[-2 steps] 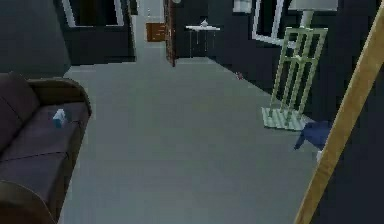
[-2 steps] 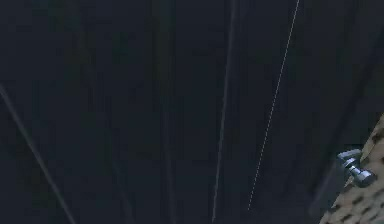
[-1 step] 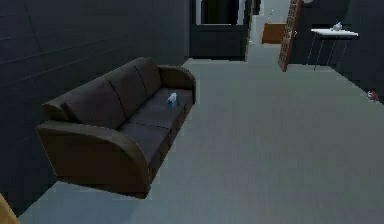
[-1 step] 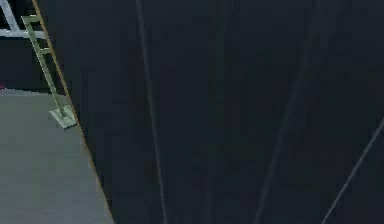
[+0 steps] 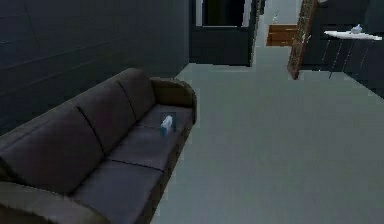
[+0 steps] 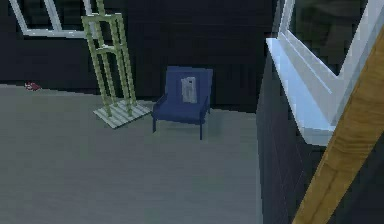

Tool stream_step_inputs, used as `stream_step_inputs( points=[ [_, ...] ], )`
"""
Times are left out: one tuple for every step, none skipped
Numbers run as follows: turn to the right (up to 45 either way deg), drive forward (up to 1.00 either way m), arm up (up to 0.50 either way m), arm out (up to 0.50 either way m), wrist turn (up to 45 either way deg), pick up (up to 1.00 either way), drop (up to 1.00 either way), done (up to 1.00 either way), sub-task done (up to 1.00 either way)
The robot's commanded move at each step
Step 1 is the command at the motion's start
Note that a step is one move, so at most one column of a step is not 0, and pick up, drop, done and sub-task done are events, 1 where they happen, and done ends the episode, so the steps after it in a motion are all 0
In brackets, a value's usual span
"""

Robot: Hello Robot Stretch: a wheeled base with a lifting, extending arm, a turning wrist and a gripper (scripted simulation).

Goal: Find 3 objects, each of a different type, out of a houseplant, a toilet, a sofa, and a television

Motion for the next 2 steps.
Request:
stream_step_inputs(
  points=[
    [-18.0,0.0,0.0,0.0,0.0,0.0,0.0,0.0,0.0],
    [0.0,0.0,0.0,0.0,0.0,0.0,0.0,0.0,1.0]
  ],
)
